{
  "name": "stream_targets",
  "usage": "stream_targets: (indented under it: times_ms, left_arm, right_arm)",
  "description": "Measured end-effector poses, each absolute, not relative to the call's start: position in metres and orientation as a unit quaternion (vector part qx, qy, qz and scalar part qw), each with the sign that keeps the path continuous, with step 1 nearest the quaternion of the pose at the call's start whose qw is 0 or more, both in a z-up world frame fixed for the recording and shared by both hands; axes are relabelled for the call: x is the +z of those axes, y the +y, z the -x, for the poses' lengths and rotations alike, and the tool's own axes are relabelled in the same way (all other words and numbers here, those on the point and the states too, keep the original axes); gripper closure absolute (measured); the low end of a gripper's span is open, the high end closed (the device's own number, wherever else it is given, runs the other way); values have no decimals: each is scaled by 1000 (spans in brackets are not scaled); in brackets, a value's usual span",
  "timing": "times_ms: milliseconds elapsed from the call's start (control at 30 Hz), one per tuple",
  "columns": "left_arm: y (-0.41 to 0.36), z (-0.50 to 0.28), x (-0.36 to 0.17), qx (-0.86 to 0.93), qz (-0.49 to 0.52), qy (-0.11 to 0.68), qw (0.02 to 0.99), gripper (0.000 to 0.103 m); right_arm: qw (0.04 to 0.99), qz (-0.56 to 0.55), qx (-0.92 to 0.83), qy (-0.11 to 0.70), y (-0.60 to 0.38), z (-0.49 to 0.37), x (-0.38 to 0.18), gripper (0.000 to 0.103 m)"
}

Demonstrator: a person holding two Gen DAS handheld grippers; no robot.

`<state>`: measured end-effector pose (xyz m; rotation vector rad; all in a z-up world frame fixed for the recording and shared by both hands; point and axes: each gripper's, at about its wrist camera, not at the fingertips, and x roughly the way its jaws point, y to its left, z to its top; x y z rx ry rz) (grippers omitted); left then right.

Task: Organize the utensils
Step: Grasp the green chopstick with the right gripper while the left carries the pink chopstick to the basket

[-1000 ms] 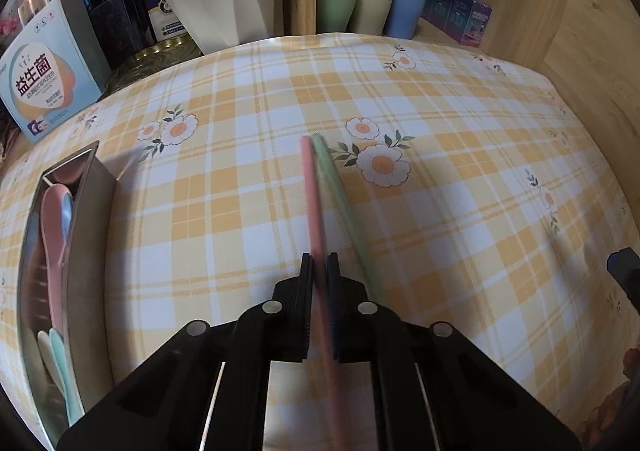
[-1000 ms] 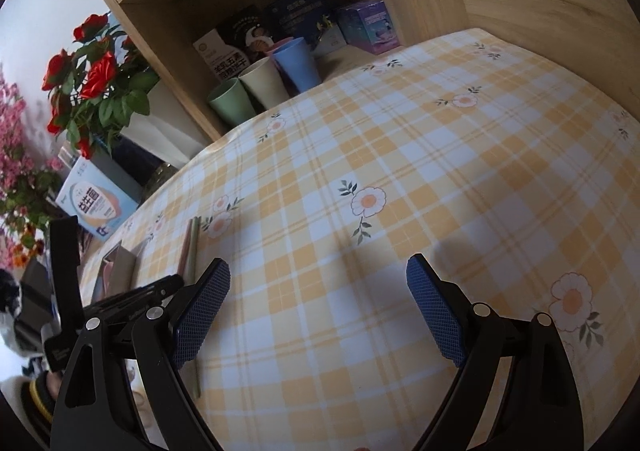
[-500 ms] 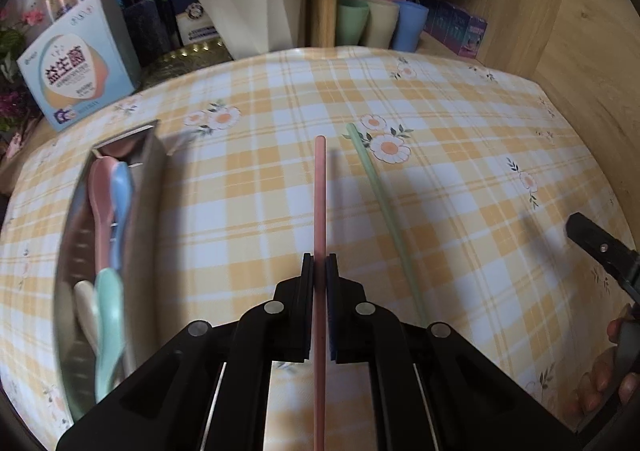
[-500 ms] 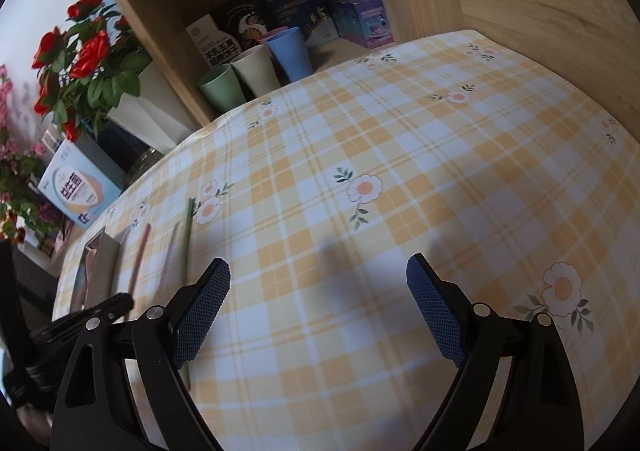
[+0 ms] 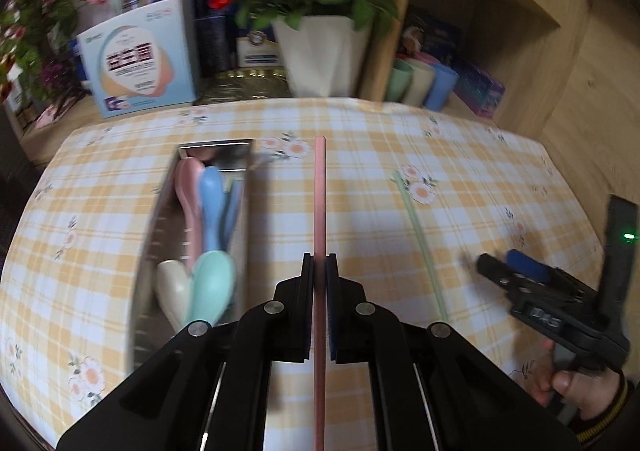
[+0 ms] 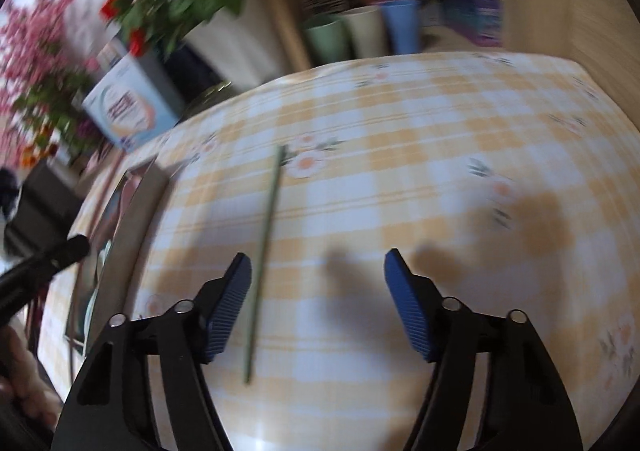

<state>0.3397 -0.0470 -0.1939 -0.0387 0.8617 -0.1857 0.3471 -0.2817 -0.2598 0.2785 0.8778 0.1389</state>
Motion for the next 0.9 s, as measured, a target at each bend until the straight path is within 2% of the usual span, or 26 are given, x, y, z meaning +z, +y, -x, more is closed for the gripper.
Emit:
stream_targets:
  times_ms: [67,300,433,500,600,767,900]
  left_arm:
    - [-35,-336,-191,-83,28,413,906,97]
    - [12,-327,-187,-52,70,408,909,97]
    - [33,-324,-186,-39,89,402,910,97]
    - [44,-323,-189,-34,102,403,909,97]
    - [54,-323,-191,-32,117,404,907,97]
    - [62,-321,-191,-40,132,402,905,97]
    - [70,-321,-192,-39,147,402,903,97]
  right_arm:
    - [891,-112,84,433,-267,-359,-261,38]
    - [876,-59,94,470,-226,-397,-275,69]
    - [873,-56,66,480,-219,-406,-279,75]
    - [870,-53,59,486,-215,-409,-279,86]
    - [869,-36,40,492,-211,-413,-279,94]
    - [866,-38,30,497,-207,-412,-279,97]
    - [865,-82,37,494,-210,-404,-275,97]
